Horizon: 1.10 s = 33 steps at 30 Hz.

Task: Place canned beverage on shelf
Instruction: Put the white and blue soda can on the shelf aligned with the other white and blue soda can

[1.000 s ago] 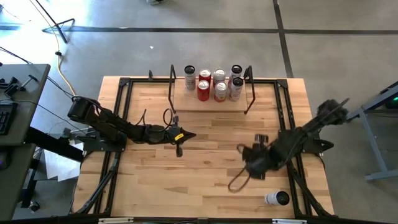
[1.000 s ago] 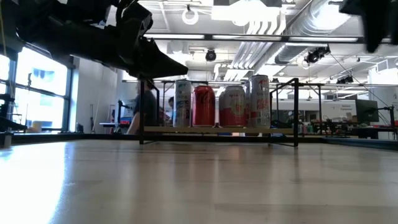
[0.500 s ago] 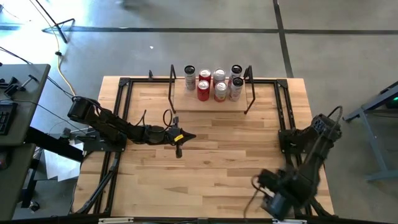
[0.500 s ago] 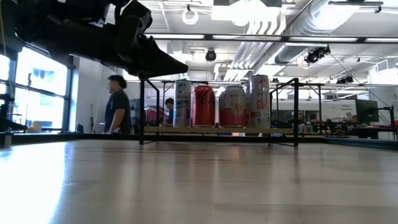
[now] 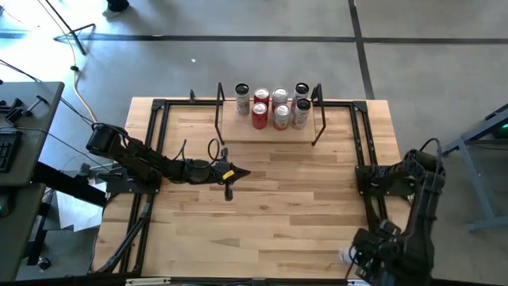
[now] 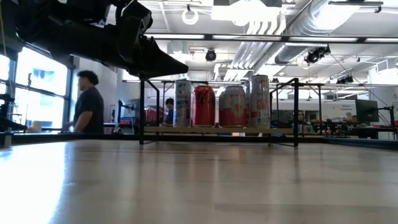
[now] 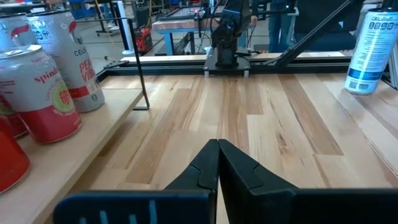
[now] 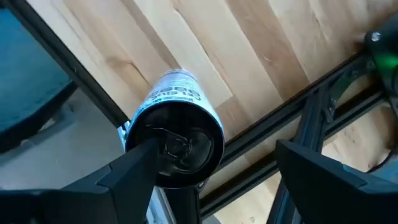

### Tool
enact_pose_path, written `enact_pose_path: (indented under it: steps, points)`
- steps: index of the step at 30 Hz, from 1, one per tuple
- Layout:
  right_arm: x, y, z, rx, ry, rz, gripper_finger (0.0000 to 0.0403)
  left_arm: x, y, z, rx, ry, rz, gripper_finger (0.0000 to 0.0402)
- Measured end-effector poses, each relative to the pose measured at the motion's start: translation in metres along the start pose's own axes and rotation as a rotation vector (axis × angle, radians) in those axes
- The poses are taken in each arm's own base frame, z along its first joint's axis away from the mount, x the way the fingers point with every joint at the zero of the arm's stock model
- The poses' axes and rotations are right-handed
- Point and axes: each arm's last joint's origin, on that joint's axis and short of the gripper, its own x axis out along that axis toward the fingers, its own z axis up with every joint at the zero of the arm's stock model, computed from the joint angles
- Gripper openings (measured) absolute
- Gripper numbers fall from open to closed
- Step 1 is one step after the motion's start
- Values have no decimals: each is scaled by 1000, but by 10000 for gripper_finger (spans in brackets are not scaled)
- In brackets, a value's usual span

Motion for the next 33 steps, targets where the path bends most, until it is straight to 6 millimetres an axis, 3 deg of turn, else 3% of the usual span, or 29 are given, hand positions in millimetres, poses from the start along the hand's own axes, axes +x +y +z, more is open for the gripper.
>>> enact_pose_path:
  steps: [9,20,27,33]
  points:
    - [-3,-6,-12,-18,-47,-15,307,1,2,-1,1,8,8,0]
    - [-13,-11,2,-27,-30,16,307,1,2,-4,-6,43,6,0]
    - [-31,-20,11,269,45,143,307,0,1,-4,-5,45,6,0]
    - [-29,-15,10,499,95,142,307,0,1,-5,-4,49,4,0]
